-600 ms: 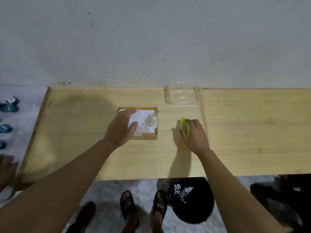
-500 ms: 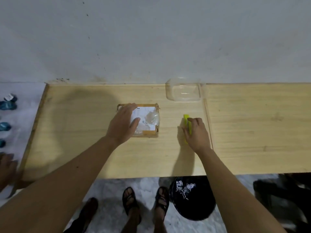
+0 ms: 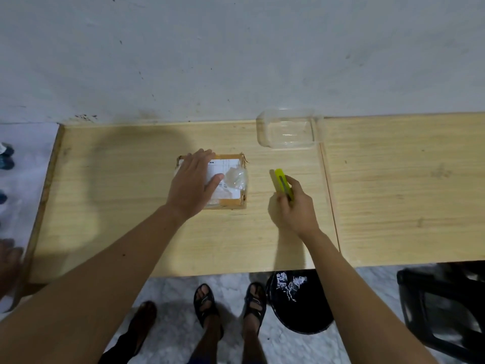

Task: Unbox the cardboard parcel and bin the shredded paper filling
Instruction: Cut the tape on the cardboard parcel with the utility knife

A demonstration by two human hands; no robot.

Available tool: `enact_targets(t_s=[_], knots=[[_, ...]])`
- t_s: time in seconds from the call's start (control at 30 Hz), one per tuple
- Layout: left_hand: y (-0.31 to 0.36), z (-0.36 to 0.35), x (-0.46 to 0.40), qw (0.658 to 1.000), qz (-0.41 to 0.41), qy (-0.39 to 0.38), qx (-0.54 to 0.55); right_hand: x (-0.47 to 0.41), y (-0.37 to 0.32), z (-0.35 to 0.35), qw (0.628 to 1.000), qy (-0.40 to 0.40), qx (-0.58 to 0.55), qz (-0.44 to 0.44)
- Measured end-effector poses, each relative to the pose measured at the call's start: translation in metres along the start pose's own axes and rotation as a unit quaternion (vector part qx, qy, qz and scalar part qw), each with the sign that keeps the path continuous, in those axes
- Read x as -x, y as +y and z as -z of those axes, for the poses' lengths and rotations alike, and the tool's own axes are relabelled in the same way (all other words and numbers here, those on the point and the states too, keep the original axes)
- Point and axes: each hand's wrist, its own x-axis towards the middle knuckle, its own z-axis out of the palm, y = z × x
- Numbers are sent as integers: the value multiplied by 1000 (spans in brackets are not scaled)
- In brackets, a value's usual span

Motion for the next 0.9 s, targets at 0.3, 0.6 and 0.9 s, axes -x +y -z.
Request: enact_targets(t_s=[0.3,0.6,0.9], knots=[[6,0,2,999,46,3,27,33,-76,1,892,-189,-400,-94],[10,4,6,991,114,27,64,39,-87,-16,978,-4,-203,-52],[-11,11,2,1000,17,15,-7,32,-117,-11,999,-11,-39,-28]])
